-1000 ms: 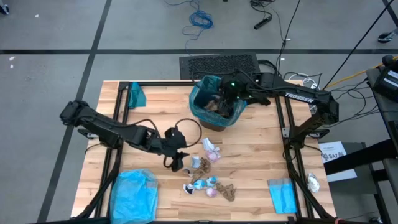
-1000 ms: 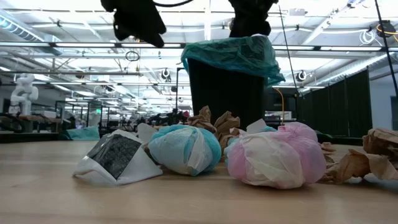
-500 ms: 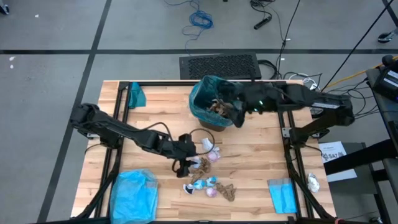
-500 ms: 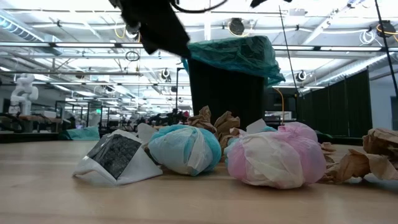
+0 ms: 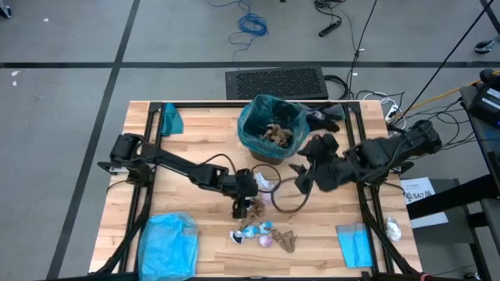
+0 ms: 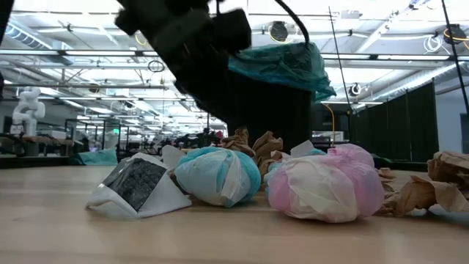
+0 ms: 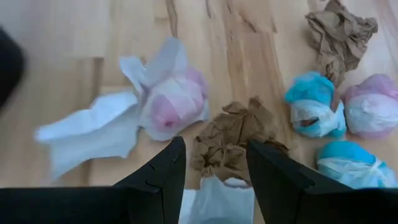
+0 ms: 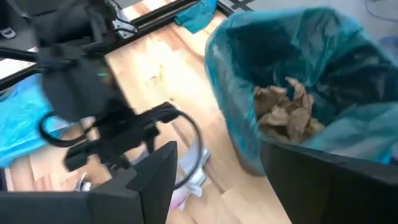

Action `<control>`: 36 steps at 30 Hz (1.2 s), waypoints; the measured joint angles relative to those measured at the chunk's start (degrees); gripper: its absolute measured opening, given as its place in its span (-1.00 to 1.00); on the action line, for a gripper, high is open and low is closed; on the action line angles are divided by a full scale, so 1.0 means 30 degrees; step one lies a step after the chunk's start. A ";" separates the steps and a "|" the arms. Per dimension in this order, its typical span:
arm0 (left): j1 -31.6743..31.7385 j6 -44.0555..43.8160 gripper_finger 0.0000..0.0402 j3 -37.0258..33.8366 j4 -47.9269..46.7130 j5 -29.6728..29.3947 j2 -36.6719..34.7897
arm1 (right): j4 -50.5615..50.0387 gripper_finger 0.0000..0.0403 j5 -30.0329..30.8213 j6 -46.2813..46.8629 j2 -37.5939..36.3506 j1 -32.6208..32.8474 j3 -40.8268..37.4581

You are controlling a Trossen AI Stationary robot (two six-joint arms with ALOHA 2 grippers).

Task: Place trash/remove bag and relplace
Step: Put the brown napkin into the blue trash bag inside the black trash bin

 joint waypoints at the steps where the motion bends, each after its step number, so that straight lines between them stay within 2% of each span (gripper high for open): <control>1: 0.0115 0.0000 -0.19 0.0000 0.0161 0.0463 0.0244 | -0.0202 0.09 0.0186 0.0474 0.0131 0.0286 0.0000; 6: 0.0244 -0.0452 -0.25 0.0000 0.0556 0.1310 0.0988 | -0.1427 0.05 0.1078 0.3010 0.0715 0.1558 -0.0015; 8: 0.0244 -0.0948 -0.40 0.0000 0.0350 0.1427 0.1041 | -0.2043 0.04 0.1163 0.4004 0.0898 0.1978 -0.0015; 12: 0.0339 -0.1515 -0.89 0.0023 0.0441 0.1852 0.0620 | -0.2810 0.02 0.1541 0.5383 0.1263 0.2700 -0.0015; 13: 0.0410 -0.1827 -0.94 0.0137 0.0322 0.1988 0.0400 | -0.2977 0.01 0.1542 0.5688 0.1318 0.2852 -0.0015; 20: 0.0350 -0.1672 -0.99 0.2316 -0.1685 0.2002 -0.2676 | -0.4010 0.00 0.1491 0.7274 0.1918 0.3798 -0.0018; 25: 0.0398 0.0426 -0.99 0.4577 -0.3721 -0.0031 -0.5430 | -0.3561 0.00 0.1478 0.8052 0.2191 0.4074 -0.0926; 30: 0.1626 0.3659 -1.00 0.6742 -0.4425 -0.2257 -0.6812 | -0.0477 0.00 0.1370 0.8209 0.2184 0.4041 -0.3155; 33: 0.3377 0.4875 -1.00 0.7227 -0.4681 -0.2336 -0.6728 | 0.2705 0.00 0.1037 0.7254 0.2184 0.3755 -0.4888; 36: 0.5457 0.5163 -1.00 0.7264 -0.5158 -0.1428 -0.6079 | 0.5804 0.00 0.0395 0.6505 0.2184 0.3378 -0.6650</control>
